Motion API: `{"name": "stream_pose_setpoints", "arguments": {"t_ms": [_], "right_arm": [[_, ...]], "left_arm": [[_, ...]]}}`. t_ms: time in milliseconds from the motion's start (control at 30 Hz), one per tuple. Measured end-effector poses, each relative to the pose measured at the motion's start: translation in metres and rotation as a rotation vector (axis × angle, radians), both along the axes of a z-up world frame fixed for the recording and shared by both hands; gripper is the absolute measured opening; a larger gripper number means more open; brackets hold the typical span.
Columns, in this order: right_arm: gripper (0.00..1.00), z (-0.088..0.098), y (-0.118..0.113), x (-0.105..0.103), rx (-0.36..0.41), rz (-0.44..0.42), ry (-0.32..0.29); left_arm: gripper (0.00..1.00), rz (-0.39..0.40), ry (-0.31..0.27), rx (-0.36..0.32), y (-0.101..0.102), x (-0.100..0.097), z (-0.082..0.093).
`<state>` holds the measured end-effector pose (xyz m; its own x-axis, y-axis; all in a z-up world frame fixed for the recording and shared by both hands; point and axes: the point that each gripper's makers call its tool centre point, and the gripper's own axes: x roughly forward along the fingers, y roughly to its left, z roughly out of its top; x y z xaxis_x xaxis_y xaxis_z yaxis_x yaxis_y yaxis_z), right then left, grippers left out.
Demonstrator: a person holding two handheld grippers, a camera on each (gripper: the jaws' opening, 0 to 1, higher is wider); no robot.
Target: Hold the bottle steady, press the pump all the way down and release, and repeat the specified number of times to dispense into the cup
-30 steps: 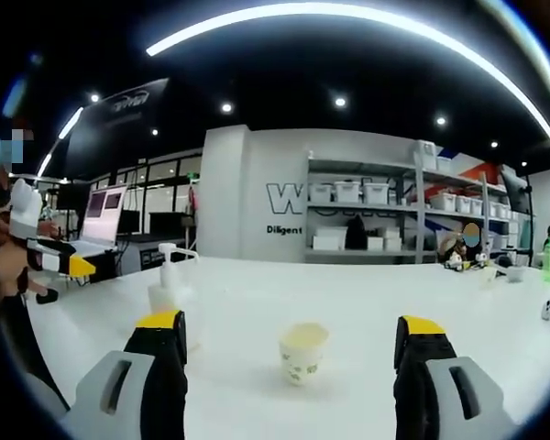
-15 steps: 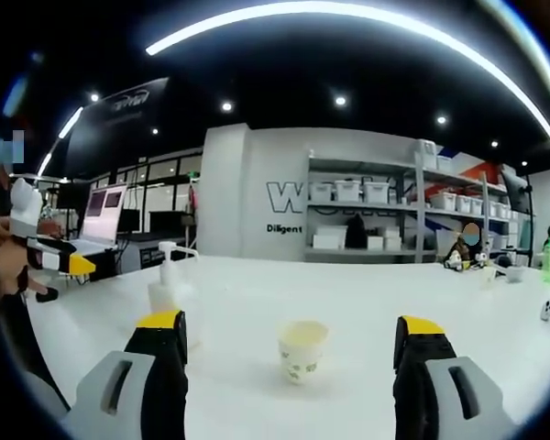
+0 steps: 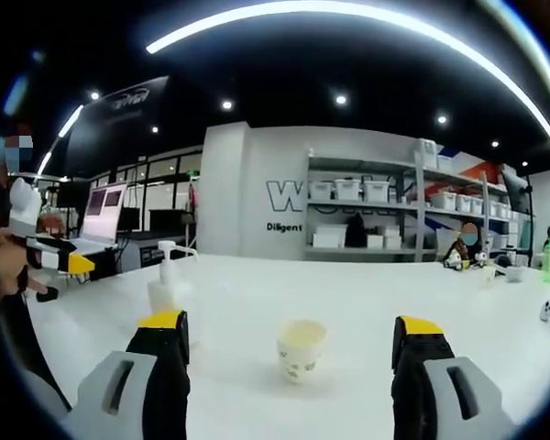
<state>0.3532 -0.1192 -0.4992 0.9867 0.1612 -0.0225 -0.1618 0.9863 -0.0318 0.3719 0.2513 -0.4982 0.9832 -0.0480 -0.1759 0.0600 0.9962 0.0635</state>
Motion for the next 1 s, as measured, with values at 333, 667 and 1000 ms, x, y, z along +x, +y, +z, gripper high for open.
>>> {"name": "stream_pose_setpoints", "arguments": {"t_ms": [333, 667, 1000], "right_arm": [[0.89, 0.004, 0.006, -0.002, 0.013, 0.024, 0.001], [0.88, 0.007, 0.004, -0.002, 0.005, 0.023, -0.008], [0.88, 0.007, 0.004, -0.003, 0.014, 0.029, -0.01]], "left_arm": [[0.92, 0.013, -0.012, -0.003, 0.004, -0.007, 0.005], [0.92, 0.013, -0.031, 0.003, 0.002, -0.008, 0.013], [0.92, -0.011, -0.028, 0.008, -0.004, -0.006, 0.011]]}}
